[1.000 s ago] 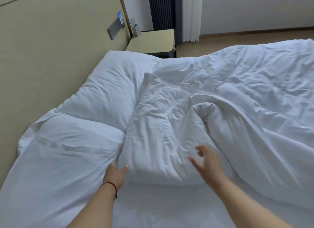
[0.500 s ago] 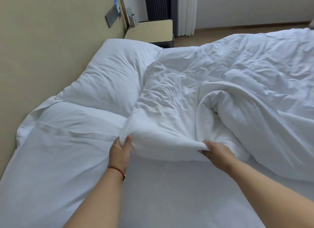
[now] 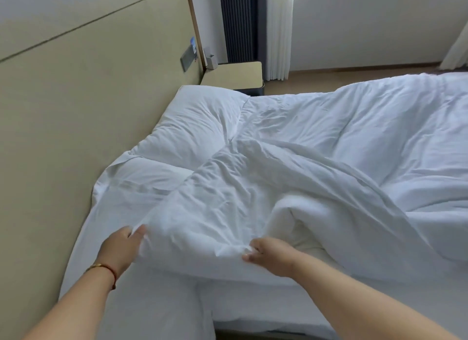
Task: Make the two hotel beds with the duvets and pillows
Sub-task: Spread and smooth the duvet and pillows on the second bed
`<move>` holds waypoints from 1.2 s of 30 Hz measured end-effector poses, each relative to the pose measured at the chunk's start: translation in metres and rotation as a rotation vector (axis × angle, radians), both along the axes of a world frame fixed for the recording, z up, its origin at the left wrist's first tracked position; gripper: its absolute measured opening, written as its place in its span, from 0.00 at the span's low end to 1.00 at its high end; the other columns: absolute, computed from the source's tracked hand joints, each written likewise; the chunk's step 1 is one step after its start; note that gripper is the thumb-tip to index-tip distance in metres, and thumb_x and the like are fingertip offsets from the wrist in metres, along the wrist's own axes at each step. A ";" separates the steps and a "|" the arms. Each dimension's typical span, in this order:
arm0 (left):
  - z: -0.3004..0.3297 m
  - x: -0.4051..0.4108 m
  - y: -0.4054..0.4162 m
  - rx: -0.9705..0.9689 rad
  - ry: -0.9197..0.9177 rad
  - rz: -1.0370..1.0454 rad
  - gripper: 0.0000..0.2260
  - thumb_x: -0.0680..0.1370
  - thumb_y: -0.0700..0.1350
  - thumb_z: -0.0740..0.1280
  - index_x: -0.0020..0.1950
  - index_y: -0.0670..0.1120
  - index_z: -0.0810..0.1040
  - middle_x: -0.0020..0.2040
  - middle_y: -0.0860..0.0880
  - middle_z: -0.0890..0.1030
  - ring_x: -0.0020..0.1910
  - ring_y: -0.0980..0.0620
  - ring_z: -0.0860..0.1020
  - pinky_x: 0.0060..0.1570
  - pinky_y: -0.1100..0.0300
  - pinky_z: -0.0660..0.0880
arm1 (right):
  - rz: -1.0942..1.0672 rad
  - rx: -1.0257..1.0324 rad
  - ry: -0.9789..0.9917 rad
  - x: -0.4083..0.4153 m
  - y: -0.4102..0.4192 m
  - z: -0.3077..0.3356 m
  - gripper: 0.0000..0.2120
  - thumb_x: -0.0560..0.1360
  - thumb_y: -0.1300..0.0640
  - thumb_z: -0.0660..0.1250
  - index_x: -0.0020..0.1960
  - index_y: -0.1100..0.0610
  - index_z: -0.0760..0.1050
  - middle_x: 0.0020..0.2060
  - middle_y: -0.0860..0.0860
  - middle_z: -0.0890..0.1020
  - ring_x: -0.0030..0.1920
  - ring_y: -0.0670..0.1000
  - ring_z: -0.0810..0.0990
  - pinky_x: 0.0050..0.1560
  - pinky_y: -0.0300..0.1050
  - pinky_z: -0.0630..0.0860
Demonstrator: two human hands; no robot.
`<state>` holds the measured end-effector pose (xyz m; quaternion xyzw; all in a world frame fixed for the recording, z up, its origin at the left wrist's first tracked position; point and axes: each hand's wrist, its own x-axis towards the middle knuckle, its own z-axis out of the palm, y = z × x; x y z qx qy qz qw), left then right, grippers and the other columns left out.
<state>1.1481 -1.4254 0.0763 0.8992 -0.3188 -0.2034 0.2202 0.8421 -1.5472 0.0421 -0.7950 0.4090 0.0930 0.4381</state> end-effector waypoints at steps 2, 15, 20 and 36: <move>-0.003 -0.014 -0.016 0.039 -0.093 0.014 0.17 0.80 0.53 0.61 0.45 0.40 0.75 0.44 0.41 0.78 0.44 0.40 0.75 0.45 0.50 0.72 | -0.031 -0.006 0.056 -0.017 0.002 -0.003 0.15 0.78 0.41 0.59 0.51 0.53 0.73 0.46 0.51 0.78 0.46 0.52 0.75 0.44 0.45 0.69; 0.029 -0.314 -0.164 -0.204 0.060 -0.692 0.13 0.81 0.48 0.60 0.40 0.43 0.72 0.36 0.49 0.75 0.36 0.52 0.71 0.33 0.63 0.64 | -1.024 -0.054 -0.454 -0.231 -0.014 0.025 0.14 0.80 0.53 0.60 0.38 0.54 0.77 0.30 0.50 0.81 0.32 0.47 0.77 0.41 0.44 0.73; 0.041 -0.476 -0.199 -0.203 0.121 -0.932 0.11 0.81 0.49 0.61 0.43 0.45 0.73 0.37 0.51 0.76 0.36 0.54 0.73 0.34 0.62 0.66 | -1.268 -0.111 -0.503 -0.365 -0.013 0.037 0.14 0.81 0.54 0.59 0.41 0.58 0.76 0.31 0.52 0.81 0.31 0.47 0.77 0.38 0.41 0.72; -0.004 -0.916 -0.255 0.001 0.209 -1.277 0.12 0.82 0.53 0.58 0.47 0.46 0.74 0.40 0.52 0.77 0.38 0.54 0.74 0.35 0.59 0.66 | -1.792 -0.155 -0.477 -0.774 -0.008 0.021 0.17 0.81 0.49 0.57 0.42 0.59 0.76 0.29 0.52 0.79 0.32 0.50 0.76 0.39 0.44 0.74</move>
